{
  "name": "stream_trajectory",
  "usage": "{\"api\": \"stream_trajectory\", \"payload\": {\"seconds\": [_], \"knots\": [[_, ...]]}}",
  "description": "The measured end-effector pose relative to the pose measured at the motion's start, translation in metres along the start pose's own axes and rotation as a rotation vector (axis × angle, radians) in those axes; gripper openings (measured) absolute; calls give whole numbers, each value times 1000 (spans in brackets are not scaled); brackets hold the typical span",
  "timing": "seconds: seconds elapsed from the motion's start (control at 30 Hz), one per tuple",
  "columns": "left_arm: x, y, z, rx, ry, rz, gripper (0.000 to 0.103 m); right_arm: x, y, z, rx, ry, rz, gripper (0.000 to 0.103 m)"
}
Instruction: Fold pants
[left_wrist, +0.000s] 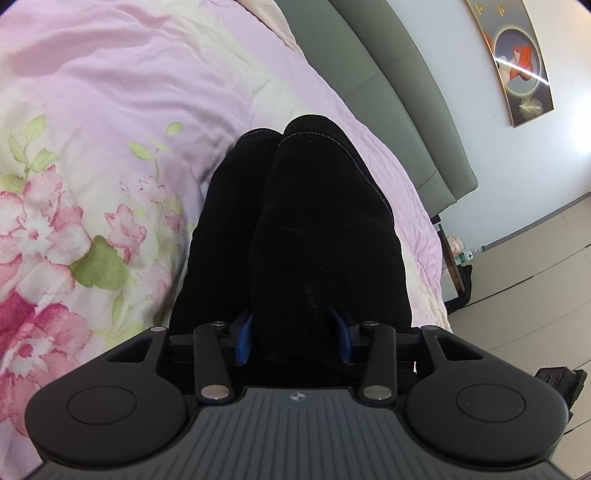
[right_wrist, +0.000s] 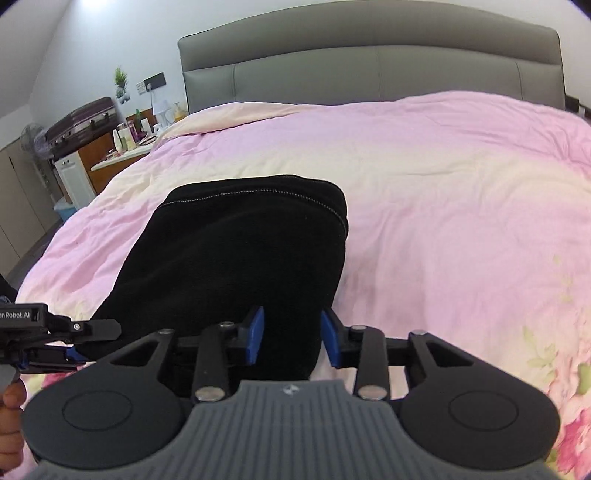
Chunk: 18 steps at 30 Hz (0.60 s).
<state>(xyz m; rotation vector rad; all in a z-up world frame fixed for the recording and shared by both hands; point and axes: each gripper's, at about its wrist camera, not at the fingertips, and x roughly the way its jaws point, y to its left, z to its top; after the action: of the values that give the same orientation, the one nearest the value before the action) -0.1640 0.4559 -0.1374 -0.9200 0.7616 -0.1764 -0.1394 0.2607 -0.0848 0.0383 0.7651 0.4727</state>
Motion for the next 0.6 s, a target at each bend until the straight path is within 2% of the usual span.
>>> {"api": "stream_trajectory", "payload": {"seconds": [0.1, 0.27, 0.3, 0.37, 0.43, 0.47, 0.53, 0.6], "knots": [[-1, -3, -1, 20, -11, 13, 40, 2, 3, 0, 15, 0, 9, 27], [-7, -15, -2, 73, -42, 34, 27, 2, 12, 4, -38, -2, -5, 22], [-11, -17, -1, 75, -56, 24, 27, 1, 14, 4, -44, -3, -9, 21], [-24, -22, 1, 74, -95, -45, 25, -2, 18, 7, -50, -11, -8, 19], [-42, -33, 6, 107, -139, -121, 24, -8, 22, 10, -54, -31, 21, 19], [-48, -38, 8, 129, -153, -128, 24, -11, 26, 11, -60, -38, 36, 19], [-54, -42, 12, 148, -160, -98, 24, -12, 34, 12, -83, -44, 45, 19], [-50, -30, 13, 102, -150, -54, 24, -7, 40, 12, -102, -38, 45, 19]]}}
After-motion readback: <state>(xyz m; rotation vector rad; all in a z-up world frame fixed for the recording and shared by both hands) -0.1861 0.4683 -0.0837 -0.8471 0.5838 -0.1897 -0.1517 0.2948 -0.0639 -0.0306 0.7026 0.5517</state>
